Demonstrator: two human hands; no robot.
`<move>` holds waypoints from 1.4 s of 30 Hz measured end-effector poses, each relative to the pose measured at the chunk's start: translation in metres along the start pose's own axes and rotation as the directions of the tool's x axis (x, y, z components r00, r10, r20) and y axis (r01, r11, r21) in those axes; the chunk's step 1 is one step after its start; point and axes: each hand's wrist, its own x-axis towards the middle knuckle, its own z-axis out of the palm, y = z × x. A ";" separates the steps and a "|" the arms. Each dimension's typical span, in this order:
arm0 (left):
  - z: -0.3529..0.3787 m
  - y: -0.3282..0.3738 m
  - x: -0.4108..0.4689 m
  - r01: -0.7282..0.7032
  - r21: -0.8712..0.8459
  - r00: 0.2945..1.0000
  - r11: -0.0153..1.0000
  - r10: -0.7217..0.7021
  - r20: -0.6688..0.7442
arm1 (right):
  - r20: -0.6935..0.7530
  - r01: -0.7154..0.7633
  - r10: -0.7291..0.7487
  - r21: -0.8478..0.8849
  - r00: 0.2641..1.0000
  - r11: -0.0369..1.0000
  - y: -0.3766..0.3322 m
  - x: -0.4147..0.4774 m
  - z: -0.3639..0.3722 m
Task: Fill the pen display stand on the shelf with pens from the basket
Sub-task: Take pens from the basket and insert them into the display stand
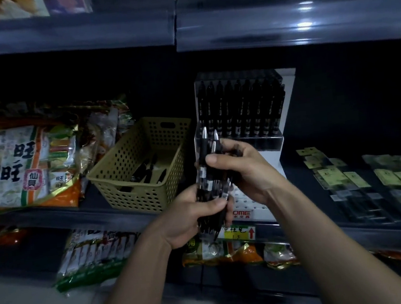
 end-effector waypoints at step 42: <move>-0.038 -0.006 -0.010 0.054 -0.161 0.995 0.986 -0.039 0.096 | -0.129 0.123 -0.139 -0.122 0.982 0.985 -0.025 0.009 -0.032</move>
